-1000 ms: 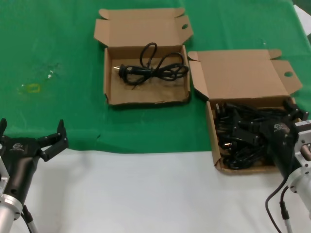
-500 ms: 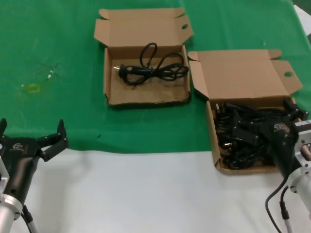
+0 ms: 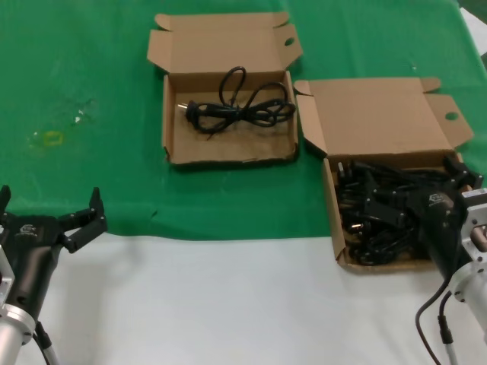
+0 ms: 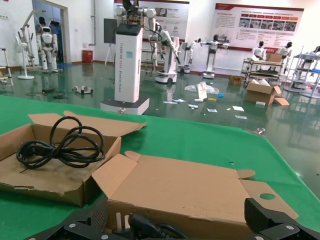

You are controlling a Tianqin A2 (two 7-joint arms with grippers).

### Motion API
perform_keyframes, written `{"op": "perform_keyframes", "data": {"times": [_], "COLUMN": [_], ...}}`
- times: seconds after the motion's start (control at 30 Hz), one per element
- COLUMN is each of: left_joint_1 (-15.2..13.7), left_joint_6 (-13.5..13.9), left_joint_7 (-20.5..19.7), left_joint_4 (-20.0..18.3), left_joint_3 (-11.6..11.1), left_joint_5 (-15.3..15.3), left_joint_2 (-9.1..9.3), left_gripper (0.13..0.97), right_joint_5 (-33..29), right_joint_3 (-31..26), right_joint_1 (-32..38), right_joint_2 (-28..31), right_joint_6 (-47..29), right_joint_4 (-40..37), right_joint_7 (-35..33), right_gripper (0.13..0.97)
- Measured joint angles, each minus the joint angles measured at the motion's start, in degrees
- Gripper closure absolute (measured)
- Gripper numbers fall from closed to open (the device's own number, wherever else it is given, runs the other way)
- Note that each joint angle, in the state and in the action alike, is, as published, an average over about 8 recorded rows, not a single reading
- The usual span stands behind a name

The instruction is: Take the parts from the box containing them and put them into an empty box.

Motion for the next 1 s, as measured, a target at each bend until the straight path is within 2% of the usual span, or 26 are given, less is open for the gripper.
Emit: {"op": "perform_keyframes", "data": {"times": [1.0], "left_joint_1": [0.0], "left_joint_6": [0.0], "left_joint_7": [0.0], "left_joint_4": [0.0], "left_joint_3": [0.0], "left_joint_5": [0.0], "left_joint_2": [0.00], "left_gripper": [0.132], "right_joint_5": [0.0], "right_joint_3": [0.0], "right_joint_1": [0.0], "right_joint_2": [0.0], "right_joint_6": [0.0], "right_joint_4": [0.0], "right_joint_7": [0.0], "right_gripper": [0.129]}}
